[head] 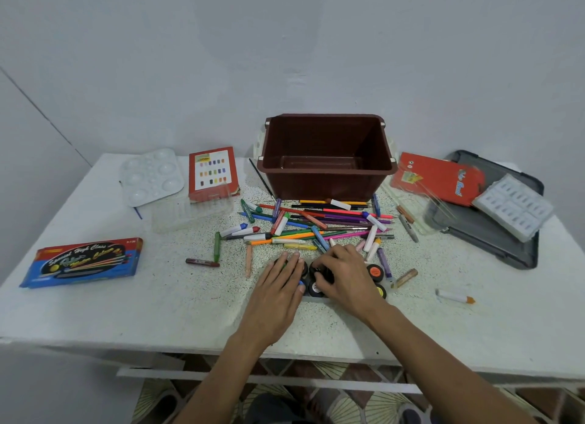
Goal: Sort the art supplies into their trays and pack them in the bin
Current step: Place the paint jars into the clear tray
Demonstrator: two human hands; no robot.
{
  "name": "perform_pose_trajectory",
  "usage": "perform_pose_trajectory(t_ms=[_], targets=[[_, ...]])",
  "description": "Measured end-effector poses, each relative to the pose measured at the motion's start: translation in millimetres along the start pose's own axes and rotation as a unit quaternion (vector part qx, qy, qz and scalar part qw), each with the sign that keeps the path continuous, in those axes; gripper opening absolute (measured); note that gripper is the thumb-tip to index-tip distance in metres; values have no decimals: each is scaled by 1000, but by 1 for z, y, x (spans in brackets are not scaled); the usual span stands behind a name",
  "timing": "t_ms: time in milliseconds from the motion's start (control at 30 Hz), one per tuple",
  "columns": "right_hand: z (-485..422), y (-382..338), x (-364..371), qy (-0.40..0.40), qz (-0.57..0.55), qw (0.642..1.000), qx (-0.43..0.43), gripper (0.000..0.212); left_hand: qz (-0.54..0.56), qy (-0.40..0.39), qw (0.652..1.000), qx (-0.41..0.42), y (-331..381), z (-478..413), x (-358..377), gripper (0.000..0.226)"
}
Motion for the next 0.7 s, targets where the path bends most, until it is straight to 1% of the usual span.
perform_pose_trajectory(t_ms=[133,300,400,533,667,700], targets=[[-1,3,-1,-11,-26,999,18,6,-8,0,1000,-1,0,0,1,55],[-1,5,1,-18,-40,999,19,5,-6,3,1000,-4,1,0,2,55],[-1,4,2,-8,-29,1000,-6,8,-5,8,1000,0,1,0,1,54],[12,0,-4,19,1,999,-42,24,0,14,1000,5,1,-1,0,54],[37,-12,-6,28,44,989,-138,24,0,9,1000,5,-1,0,3,55],[42,-12,-6,31,56,987,-150,25,0,6,1000,4,-2,0,4,55]])
Point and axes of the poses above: each hand's wrist, its own z-axis away from the middle knuckle, its own x-axis out of the palm, y = z × x, the point moved 6 cm from there along -z, towards the middle knuckle, and after that the axes turned 3 degrees about y, right-handed, at the moved point
